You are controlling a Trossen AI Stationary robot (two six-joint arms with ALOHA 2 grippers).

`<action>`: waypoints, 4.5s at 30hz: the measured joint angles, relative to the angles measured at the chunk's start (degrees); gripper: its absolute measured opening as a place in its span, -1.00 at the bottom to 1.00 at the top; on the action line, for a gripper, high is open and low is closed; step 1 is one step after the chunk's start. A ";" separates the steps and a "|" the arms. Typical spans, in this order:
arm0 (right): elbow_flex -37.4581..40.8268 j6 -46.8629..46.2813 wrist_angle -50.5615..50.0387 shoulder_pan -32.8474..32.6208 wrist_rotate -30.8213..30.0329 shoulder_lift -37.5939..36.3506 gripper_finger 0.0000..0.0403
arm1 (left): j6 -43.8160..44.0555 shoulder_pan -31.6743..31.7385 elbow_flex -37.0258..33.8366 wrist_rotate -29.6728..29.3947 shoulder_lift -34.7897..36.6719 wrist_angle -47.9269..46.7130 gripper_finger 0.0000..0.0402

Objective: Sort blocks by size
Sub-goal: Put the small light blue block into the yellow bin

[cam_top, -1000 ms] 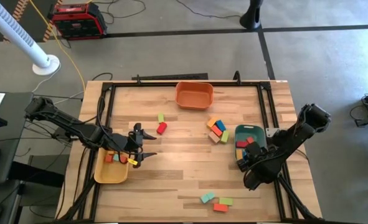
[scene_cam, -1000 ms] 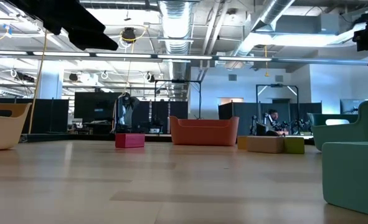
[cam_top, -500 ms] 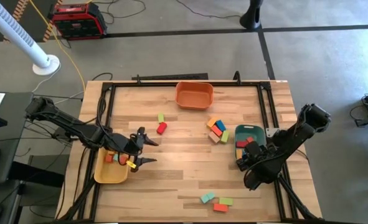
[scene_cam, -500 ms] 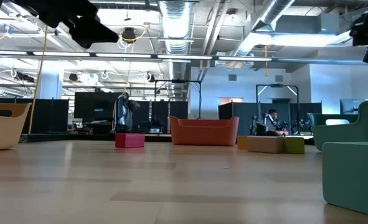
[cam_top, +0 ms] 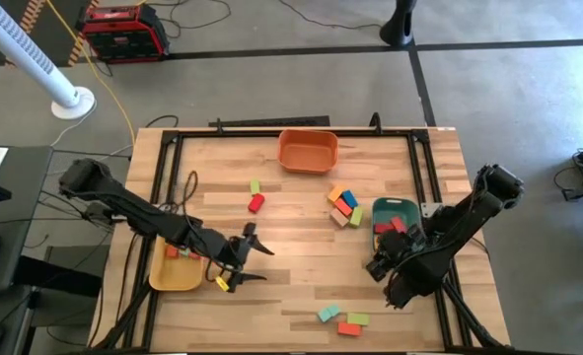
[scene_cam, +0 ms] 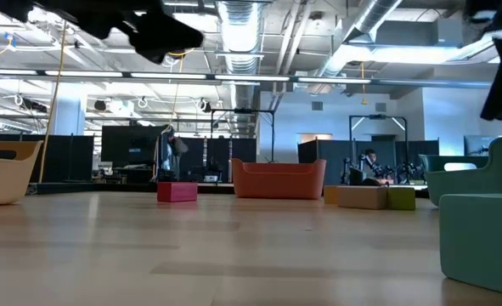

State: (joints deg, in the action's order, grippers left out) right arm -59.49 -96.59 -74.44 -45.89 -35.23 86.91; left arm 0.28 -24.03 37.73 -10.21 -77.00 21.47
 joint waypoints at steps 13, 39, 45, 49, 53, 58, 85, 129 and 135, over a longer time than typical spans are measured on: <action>-1.72 25.33 21.45 0.00 -2.30 0.00 0.14 | 3.64 -1.86 17.03 5.66 -20.78 -0.11 0.48; -1.72 28.06 24.01 -7.28 -2.42 0.00 0.14 | 21.26 -4.80 56.63 -6.91 -48.37 -28.11 0.48; -1.70 28.07 24.15 -9.36 -2.40 0.00 0.14 | 26.60 -4.98 64.01 -8.28 -53.60 -32.63 0.48; -1.70 27.65 24.29 -10.97 -2.40 0.00 0.14 | 29.86 -4.96 68.62 -10.10 -57.05 -38.74 0.48; -1.68 27.62 24.57 -12.31 -2.40 0.00 0.14 | 32.12 -4.96 72.88 -11.26 -59.84 -42.94 0.48; -1.68 27.65 24.86 -13.05 -2.62 0.00 0.14 | 34.46 -5.03 73.73 -11.68 -61.14 -44.49 0.48; -1.65 29.76 26.78 -12.83 -4.25 0.00 0.14 | 25.78 -5.22 73.65 -12.70 -60.39 -58.82 -0.29; -1.65 34.09 30.56 -8.74 -11.43 0.07 0.14 | 70.63 -20.40 24.95 -26.73 5.70 -103.28 -0.33; -1.65 34.11 30.63 -8.49 -11.43 0.07 0.14 | 76.71 -21.14 13.71 -20.00 9.85 -101.32 -0.33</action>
State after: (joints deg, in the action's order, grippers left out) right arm -61.14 -62.48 -43.81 -54.38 -46.65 86.98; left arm 77.00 -45.17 51.43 -30.22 -67.16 -79.85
